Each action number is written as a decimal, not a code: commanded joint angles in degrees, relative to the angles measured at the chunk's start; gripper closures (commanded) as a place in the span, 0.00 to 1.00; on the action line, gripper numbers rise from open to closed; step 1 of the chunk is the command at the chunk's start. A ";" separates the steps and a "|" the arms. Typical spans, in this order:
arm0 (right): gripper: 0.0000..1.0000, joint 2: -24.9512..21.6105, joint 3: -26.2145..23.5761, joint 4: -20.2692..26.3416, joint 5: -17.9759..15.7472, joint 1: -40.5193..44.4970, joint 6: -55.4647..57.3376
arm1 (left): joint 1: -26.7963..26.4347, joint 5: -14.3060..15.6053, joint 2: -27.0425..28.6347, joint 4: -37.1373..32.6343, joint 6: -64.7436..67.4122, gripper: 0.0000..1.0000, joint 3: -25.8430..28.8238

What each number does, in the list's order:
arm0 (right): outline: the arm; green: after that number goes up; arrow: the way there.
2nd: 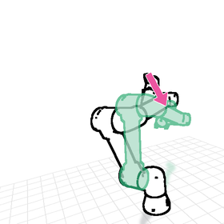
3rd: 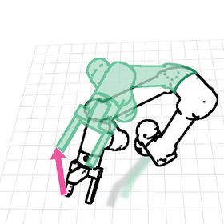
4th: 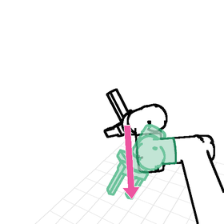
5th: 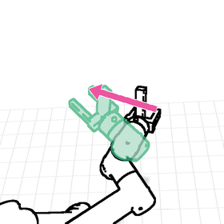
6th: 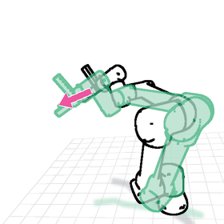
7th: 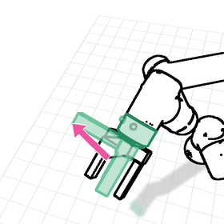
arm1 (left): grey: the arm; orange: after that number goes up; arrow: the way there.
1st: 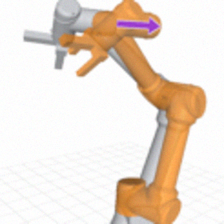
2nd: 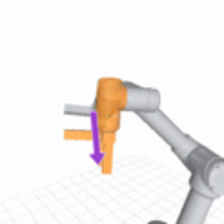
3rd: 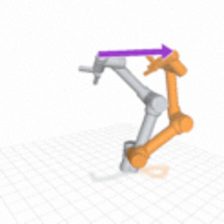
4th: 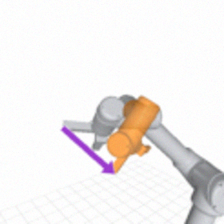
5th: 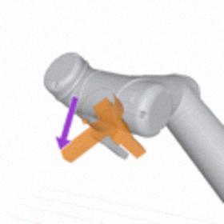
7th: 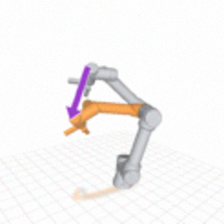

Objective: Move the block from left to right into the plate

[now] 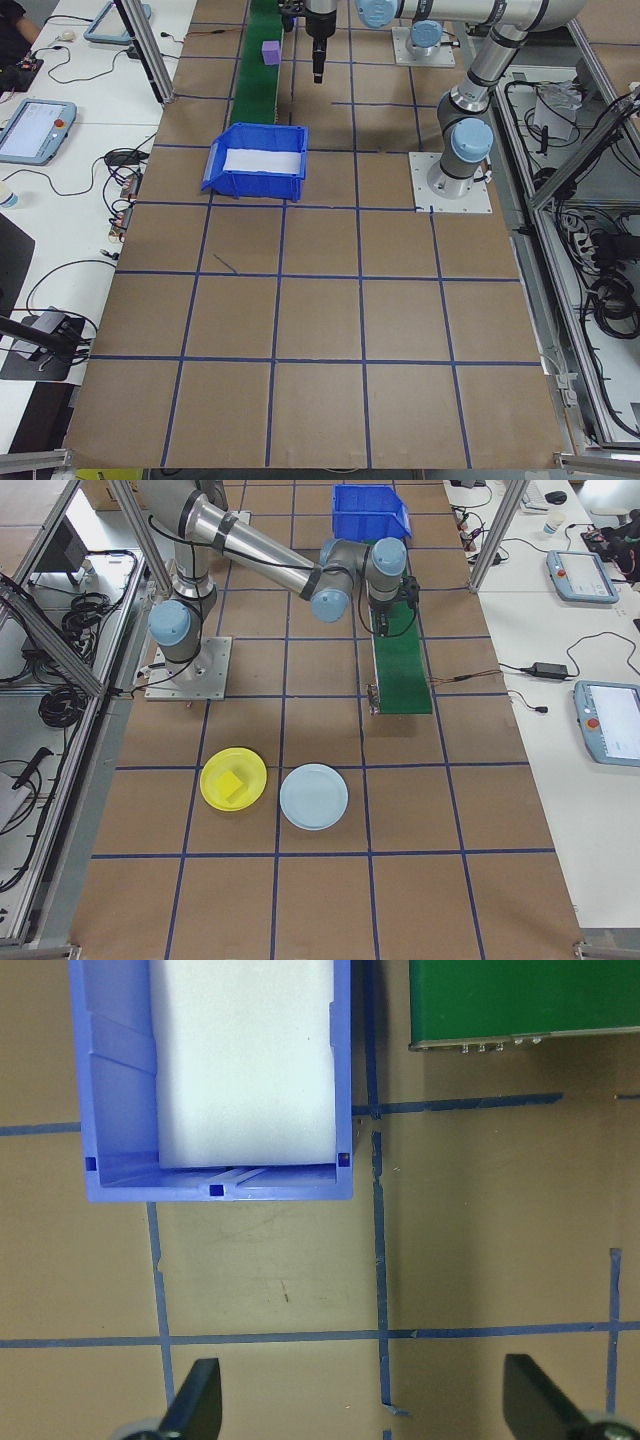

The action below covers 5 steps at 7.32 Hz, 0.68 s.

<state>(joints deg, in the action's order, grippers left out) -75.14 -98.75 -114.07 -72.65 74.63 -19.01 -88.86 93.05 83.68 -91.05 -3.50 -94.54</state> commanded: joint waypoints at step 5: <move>0.00 0.79 -0.31 -2.74 2.25 0.08 0.20 | 0.35 0.03 0.61 0.18 -0.01 0.00 0.05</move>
<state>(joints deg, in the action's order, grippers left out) -74.59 -99.05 -116.03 -70.49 74.71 -18.81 -88.58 93.04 84.16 -90.96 -3.45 -94.51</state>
